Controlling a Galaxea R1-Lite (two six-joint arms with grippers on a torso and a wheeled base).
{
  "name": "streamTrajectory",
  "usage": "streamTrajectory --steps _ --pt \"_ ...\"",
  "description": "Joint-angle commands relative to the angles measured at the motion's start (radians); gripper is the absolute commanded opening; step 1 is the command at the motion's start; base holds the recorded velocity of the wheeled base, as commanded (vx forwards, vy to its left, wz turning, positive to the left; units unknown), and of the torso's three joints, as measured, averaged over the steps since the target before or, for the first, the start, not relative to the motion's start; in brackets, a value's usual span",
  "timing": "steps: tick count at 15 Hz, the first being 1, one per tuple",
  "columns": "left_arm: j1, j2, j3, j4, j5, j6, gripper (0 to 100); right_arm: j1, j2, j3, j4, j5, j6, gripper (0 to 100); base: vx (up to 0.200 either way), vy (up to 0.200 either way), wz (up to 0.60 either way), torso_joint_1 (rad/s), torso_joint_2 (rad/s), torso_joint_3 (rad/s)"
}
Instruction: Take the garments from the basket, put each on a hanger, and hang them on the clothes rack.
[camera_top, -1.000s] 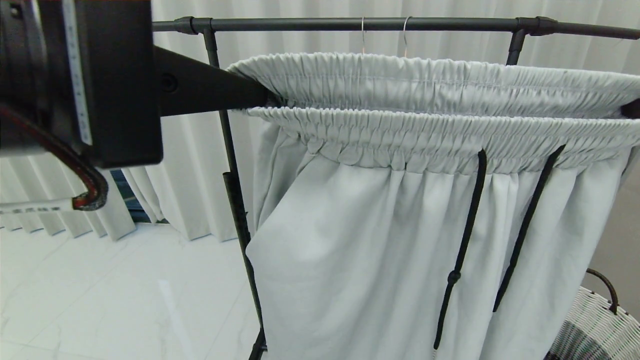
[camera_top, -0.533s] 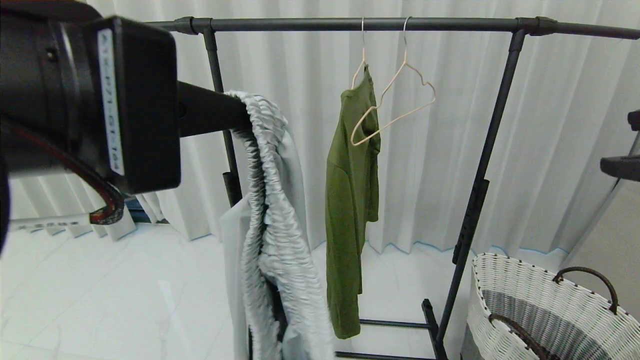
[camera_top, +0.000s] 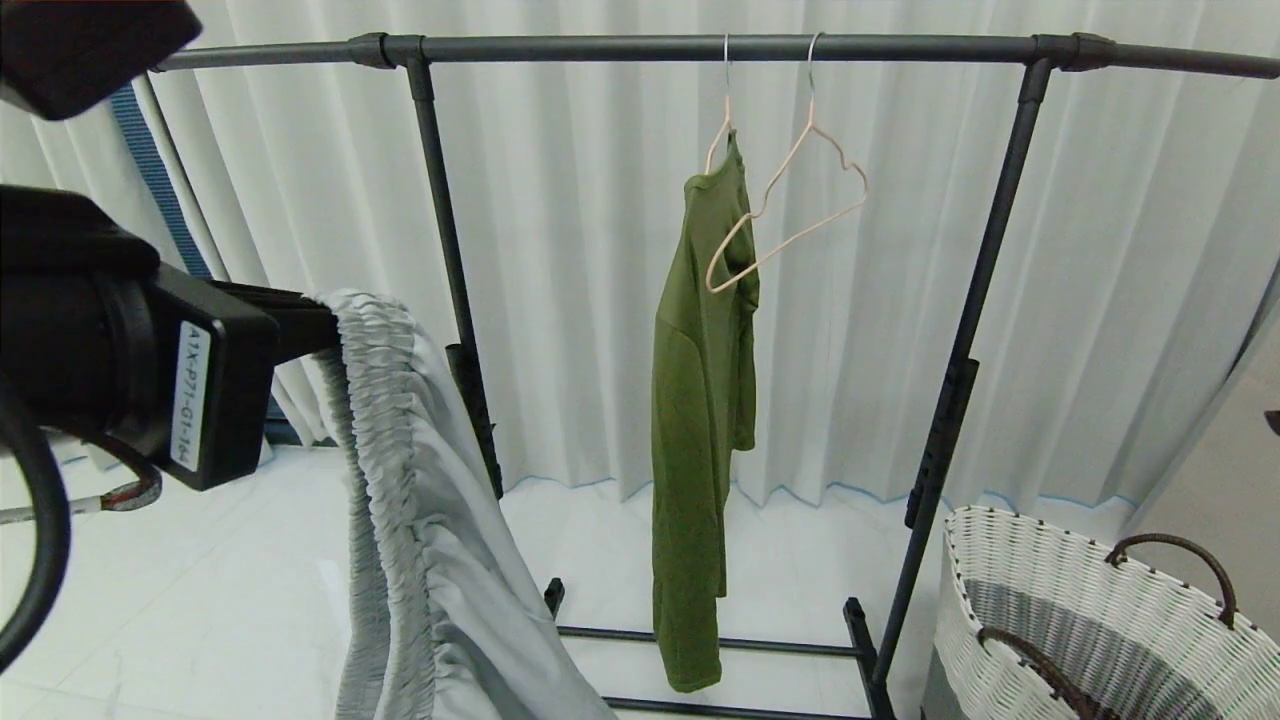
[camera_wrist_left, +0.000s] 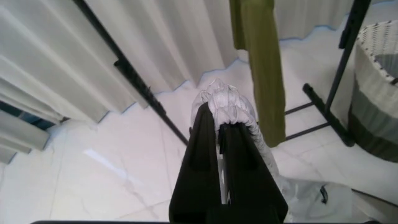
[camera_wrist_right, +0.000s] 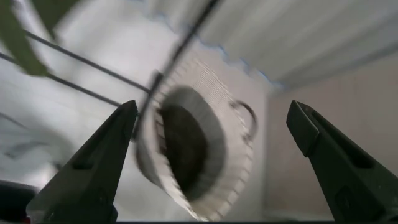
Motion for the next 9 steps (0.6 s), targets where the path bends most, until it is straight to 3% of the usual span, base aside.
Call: streamTrajectory --steps 1,4,9 --pt "0.005 -0.030 0.023 -0.001 0.001 0.000 0 -0.037 -0.025 0.062 -0.036 -0.022 -0.016 100 0.000 0.000 0.00 0.000 0.00 0.000" --pt "0.005 -0.033 0.024 -0.003 0.006 0.011 0 -0.088 -0.026 0.125 -0.164 -0.016 0.010 100 0.000 0.000 0.00 0.000 0.00 0.000" --pt "0.005 -0.038 0.023 -0.003 0.006 0.009 0 -0.109 -0.025 0.139 -0.207 -0.016 0.077 100 0.000 0.000 0.00 0.084 -0.35 -0.271"
